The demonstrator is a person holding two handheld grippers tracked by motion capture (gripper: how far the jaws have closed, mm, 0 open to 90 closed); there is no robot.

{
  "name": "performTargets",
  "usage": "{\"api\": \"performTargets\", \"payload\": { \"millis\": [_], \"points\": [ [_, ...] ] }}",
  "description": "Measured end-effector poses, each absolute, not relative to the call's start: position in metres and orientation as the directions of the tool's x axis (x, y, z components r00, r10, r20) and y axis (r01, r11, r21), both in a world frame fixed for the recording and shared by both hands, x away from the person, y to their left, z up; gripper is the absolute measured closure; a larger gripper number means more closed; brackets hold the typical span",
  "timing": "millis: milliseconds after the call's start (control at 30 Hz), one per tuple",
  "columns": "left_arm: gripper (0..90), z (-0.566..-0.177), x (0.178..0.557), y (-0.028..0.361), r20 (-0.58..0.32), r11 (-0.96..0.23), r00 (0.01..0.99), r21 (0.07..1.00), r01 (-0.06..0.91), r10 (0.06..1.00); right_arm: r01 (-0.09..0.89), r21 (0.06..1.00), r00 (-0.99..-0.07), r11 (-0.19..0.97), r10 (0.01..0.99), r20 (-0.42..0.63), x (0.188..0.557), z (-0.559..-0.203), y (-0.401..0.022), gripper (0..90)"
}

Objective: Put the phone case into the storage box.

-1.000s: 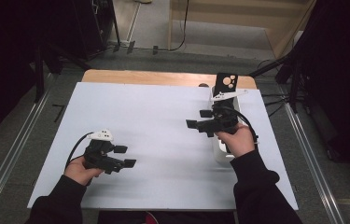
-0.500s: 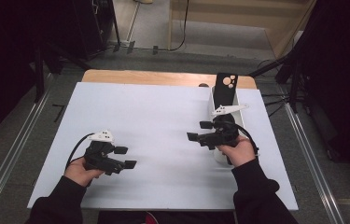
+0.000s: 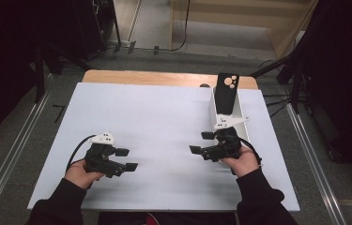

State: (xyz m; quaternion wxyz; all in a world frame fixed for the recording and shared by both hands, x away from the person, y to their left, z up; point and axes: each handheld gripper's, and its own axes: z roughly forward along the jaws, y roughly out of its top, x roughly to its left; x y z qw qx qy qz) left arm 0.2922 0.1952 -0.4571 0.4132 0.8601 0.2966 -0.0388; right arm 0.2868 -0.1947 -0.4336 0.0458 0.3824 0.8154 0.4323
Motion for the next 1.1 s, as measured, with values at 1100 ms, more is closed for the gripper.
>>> {"api": "performTargets", "payload": {
  "millis": [1100],
  "points": [
    [25.4, -0.458, 0.285, 0.198, -0.303, -0.502, 0.83, 0.682, 0.532, 0.467, 0.525, 0.754, -0.767, 0.394, 0.602, 0.22, 0.248, -0.459, -0.201, 21.3]
  ]
}}
